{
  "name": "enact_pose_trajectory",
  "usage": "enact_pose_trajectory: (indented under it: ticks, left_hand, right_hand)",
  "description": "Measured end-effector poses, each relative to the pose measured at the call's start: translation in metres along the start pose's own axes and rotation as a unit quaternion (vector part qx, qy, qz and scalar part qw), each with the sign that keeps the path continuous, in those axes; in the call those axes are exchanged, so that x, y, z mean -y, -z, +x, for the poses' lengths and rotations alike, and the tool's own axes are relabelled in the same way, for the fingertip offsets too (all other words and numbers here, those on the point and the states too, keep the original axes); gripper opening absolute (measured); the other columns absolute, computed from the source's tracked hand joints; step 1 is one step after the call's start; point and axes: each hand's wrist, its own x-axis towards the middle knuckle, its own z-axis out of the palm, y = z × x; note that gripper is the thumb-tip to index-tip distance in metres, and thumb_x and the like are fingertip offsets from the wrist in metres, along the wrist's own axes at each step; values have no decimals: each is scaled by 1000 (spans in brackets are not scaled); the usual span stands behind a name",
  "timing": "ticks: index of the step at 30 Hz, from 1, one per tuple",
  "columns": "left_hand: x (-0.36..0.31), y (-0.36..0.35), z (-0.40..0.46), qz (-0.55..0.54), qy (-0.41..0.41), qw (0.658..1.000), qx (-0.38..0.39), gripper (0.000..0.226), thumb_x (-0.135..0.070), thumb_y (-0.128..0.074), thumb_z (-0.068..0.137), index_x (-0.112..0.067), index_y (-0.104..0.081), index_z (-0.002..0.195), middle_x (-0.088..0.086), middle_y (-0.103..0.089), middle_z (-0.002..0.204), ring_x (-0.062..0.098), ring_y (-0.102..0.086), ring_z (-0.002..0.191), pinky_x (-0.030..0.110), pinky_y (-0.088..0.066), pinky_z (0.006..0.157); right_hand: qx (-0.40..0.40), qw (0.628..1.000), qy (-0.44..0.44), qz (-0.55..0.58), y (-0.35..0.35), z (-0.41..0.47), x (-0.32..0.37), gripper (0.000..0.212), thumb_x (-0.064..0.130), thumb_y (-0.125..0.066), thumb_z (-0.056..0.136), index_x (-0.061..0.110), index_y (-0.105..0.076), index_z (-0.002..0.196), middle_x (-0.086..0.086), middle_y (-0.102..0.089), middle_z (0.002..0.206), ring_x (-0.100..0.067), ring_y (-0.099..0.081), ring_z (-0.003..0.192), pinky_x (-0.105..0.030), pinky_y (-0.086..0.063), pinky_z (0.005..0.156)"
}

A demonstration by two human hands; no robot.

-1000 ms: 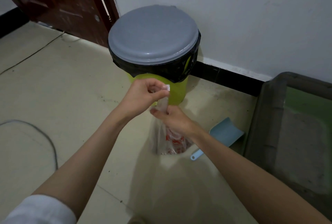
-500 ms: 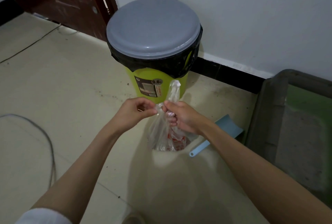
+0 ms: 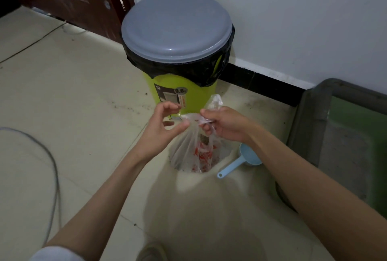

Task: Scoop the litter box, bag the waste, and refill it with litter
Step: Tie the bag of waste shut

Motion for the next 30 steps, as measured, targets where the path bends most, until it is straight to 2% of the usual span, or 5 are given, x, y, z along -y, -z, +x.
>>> enact_pose_trajectory:
  ticks: [3, 9, 15, 25, 30]
  left_hand:
    - [18, -21, 4, 35, 54, 997, 49, 54, -22, -74, 75, -24, -47, 122, -8, -54, 121, 3, -50, 112, 27, -43, 93]
    - [19, -43, 12, 17, 36, 996, 77, 13, -8, -59, 89, -18, -65, 82, -12, -62, 74, -12, -53, 64, 7, -40, 65]
    - [24, -29, 12, -94, 157, 980, 80, 19, -5, -57, 85, -15, -67, 72, -7, -66, 72, 3, -59, 75, 18, -42, 72]
    - [24, -32, 19, -181, 251, 942, 130, 47, -44, -37, 96, -10, -63, 116, 5, -65, 113, 18, -58, 103, 31, -41, 94]
    - [13, -38, 29, -299, 243, 923, -17, 22, -24, -58, 90, -12, -65, 73, -1, -60, 66, 9, -51, 62, 22, -40, 66]
  right_hand:
    - [31, 999, -7, -15, 10, -5, 3, 23, 12, -47, 96, 4, -61, 79, -1, -61, 62, -6, -51, 51, -18, -41, 54]
    - [21, 987, 3, -161, 12, -20, 11, 9, 2, -59, 88, -1, -62, 80, 7, -62, 54, -2, -53, 51, -14, -40, 50]
    - [-105, 780, 129, -603, -4, -14, -1, 8, 10, -52, 89, 11, -60, 89, -9, -64, 91, -23, -60, 85, -33, -46, 73]
    - [-240, 905, 177, -302, -8, -12, -10, 29, 7, -67, 80, 29, -54, 66, 7, -57, 74, -6, -51, 69, -15, -37, 58]
    - [-230, 897, 190, -325, -14, -15, -8, 15, 11, -67, 81, 25, -65, 76, 5, -64, 79, -10, -57, 76, -23, -44, 68]
